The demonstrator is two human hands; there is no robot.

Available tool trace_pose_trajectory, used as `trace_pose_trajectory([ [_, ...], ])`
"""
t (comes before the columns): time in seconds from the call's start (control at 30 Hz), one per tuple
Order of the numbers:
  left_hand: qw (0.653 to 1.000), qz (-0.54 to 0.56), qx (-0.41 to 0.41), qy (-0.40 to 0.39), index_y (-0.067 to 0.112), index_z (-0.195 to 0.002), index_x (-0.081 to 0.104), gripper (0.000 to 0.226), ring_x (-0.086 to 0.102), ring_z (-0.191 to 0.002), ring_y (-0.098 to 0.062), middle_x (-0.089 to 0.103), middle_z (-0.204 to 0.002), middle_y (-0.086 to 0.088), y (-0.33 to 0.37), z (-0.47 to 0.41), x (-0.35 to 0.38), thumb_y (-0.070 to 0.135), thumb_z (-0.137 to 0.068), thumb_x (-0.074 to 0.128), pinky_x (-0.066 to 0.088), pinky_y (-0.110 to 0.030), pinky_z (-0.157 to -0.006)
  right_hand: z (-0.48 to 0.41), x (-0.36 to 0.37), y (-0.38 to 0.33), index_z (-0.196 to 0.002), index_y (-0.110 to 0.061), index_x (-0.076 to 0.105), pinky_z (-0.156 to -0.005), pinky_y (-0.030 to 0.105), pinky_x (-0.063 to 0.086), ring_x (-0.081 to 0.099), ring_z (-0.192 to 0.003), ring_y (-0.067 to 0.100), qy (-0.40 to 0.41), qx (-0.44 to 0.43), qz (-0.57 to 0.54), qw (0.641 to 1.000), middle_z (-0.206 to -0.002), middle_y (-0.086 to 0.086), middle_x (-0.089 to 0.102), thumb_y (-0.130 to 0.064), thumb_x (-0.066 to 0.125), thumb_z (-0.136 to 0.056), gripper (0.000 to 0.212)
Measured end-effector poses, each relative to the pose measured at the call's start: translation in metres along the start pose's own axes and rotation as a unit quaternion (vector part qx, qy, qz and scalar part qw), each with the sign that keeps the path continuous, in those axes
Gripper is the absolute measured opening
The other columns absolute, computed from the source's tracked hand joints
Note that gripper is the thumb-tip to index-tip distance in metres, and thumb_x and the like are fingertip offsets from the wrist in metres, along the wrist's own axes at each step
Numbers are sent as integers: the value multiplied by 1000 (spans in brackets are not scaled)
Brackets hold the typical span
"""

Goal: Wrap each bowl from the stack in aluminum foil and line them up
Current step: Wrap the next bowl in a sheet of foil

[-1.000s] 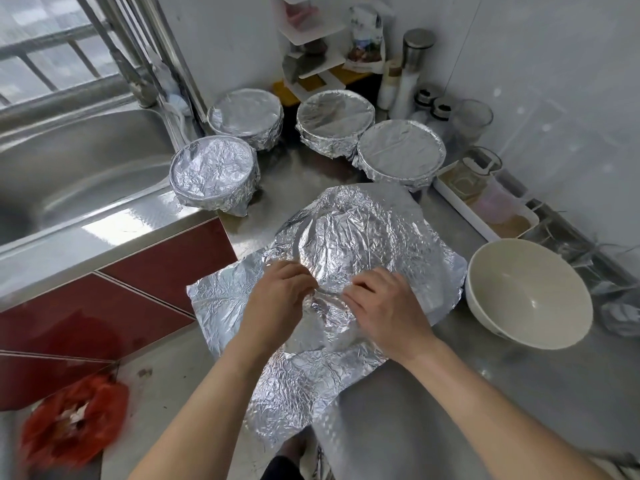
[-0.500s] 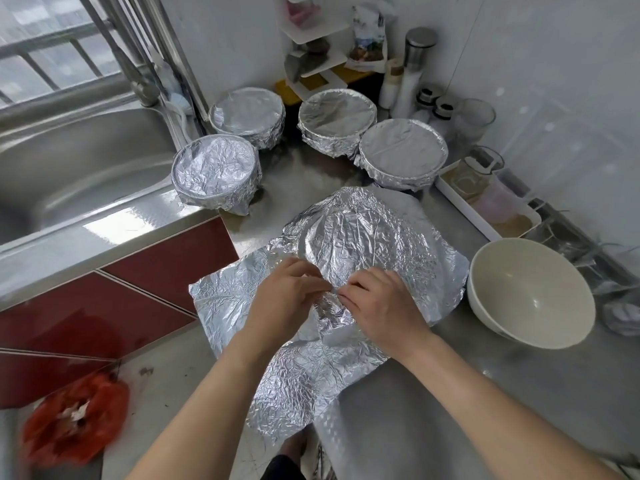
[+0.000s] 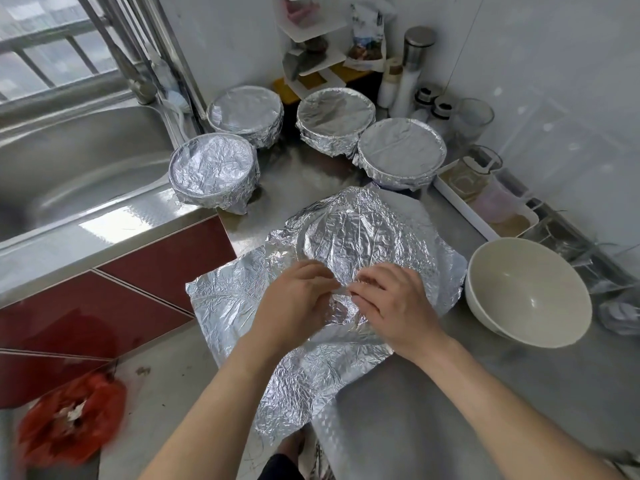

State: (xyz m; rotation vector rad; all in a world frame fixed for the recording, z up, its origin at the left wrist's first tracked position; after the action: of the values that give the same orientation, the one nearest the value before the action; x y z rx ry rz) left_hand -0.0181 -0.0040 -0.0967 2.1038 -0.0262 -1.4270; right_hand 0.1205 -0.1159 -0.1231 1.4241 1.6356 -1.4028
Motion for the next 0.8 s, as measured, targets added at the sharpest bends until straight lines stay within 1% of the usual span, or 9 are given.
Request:
trace_pose_trajectory([
  [0.1, 1000, 7, -2, -7, 19, -94, 79, 25, 62, -99, -17, 72, -99, 5, -2, 4, 5, 27, -83, 58, 51, -27, -78, 7, -6, 14, -117, -22, 66, -96, 43, 36, 48, -121, 24, 76, 150, -22, 986, -128, 3, 57, -30, 66, -89, 29],
  [0.17, 1000, 10, -4, -9, 19, -95, 79, 33, 62, -98, -17, 72, -99, 6, -4, 6, 6, 34, -84, 51, 50, -26, -78, 16, -11, 28, -133, -17, 56, -103, 44, 35, 41, -130, 28, 121, 307, -85, 940, -140, 9, 48, -31, 71, -86, 51],
  [0.27, 1000, 14, -16, -4, 19, -93, 79, 24, 62, -98, -15, 72, -98, 7, -5, 6, 5, 29, -83, 60, 51, -25, -78, 29, -6, 41, -148, -18, 31, -111, 38, 33, 36, -138, 21, 112, 478, -300, 818, -150, 4, 37, -32, 72, -86, 76],
  [0.37, 999, 13, -30, 0, 17, -94, 79, 17, 63, -98, -17, 73, -99, 6, -8, 6, 5, 12, -78, 77, 51, -25, -77, 33, -3, 43, -145, -25, 35, -90, 42, 52, 53, -118, 19, 143, 546, -519, 642, -138, 5, 48, -8, 70, -87, 70],
  [0.43, 999, 10, -40, 1, 17, -95, 79, 20, 64, -97, -17, 73, -99, 5, -12, 7, 4, 9, -77, 79, 52, -26, -75, 34, -6, 43, -142, -22, 41, -86, 45, 55, 63, -99, 19, 164, 550, -547, 609, -123, 11, 59, 2, 67, -86, 67],
  [0.57, 998, 19, -56, 3, 20, -97, 79, 19, 63, -102, -18, 73, -101, 7, -19, 8, 4, 11, -79, 77, 56, -32, -78, 34, -8, 40, -139, -22, 43, -70, 20, 54, 66, -77, 7, 175, 535, -473, 678, -117, 12, 61, 6, 64, -87, 63],
  [0.63, 998, 16, -59, 4, 18, -94, 79, 18, 64, -101, -19, 73, -100, 6, -19, 7, 4, 9, -79, 77, 56, -34, -78, 33, -9, 37, -140, -21, 41, -81, 30, 55, 66, -78, 10, 173, 511, -372, 755, -113, 13, 62, 0, 67, -84, 65],
  [0.73, 999, 1, -53, 9, 15, -92, 79, 20, 64, -100, -22, 73, -99, 3, -14, 3, 2, 5, -75, 79, 57, -35, -78, 29, -23, 28, -136, -12, 49, -90, 40, 39, 53, -100, 31, 194, 376, -74, 903, -110, 15, 56, -9, 73, -79, 62],
  [0.8, 999, 1, -38, 16, 16, -95, 78, 19, 64, -101, -22, 73, -101, 2, -8, 1, 3, 8, -77, 78, 53, -32, -80, 20, -35, 13, -124, -11, 62, -87, 36, 35, 49, -108, 32, 204, 243, 37, 948, -116, 15, 56, -12, 74, -80, 45],
])
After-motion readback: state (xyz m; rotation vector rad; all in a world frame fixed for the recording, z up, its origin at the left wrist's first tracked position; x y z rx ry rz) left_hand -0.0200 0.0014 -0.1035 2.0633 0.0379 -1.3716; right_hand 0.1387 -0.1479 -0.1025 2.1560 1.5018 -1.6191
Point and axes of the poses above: each hand's wrist, its own z-axis away from the middle knuckle, its own x-axis out of the palm, y = z × x, the point moved 3 cm from there along -z, towards the middle knuckle
